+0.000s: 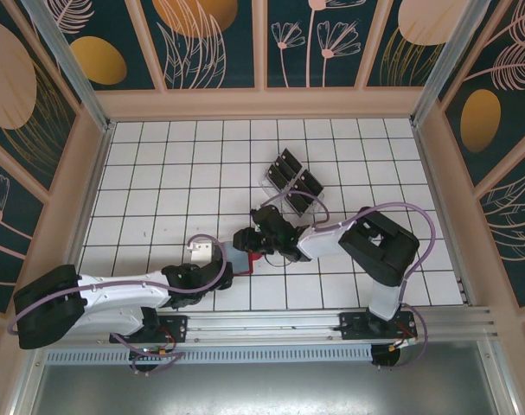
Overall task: Put the credit cards into the card holder
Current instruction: Flip over the card slot in the card holder.
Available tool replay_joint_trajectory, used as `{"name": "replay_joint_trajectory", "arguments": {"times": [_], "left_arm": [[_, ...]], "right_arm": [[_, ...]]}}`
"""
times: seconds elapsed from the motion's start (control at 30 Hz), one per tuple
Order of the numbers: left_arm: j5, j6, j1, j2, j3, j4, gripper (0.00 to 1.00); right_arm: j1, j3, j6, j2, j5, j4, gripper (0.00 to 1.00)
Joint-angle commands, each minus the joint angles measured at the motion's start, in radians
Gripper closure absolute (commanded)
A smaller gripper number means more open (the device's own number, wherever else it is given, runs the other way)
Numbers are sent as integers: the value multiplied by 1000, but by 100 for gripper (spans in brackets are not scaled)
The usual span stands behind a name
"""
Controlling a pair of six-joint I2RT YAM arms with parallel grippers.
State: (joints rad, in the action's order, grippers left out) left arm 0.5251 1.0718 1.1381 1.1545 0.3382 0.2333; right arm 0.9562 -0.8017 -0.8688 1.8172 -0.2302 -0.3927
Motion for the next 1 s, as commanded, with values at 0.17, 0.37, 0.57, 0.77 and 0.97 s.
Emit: {"name": "replay_joint_trajectory", "arguments": {"times": [0.17, 0.37, 0.57, 0.77, 0.97], "left_arm": [[-8, 5, 2, 5, -18, 40, 13], [-7, 1, 2, -3, -17, 43, 12], [18, -13, 1, -119, -4, 68, 8], [57, 0, 2, -305, 6, 109, 6], [125, 50, 1, -419, 46, 198, 2]], "right_arm": [[12, -33, 34, 26, -81, -29, 63], [18, -31, 29, 17, -86, -28, 63], [20, -15, 4, -17, -69, -26, 63], [25, -12, -22, -40, -63, -20, 63], [58, -49, -31, -58, -52, 14, 63]]}}
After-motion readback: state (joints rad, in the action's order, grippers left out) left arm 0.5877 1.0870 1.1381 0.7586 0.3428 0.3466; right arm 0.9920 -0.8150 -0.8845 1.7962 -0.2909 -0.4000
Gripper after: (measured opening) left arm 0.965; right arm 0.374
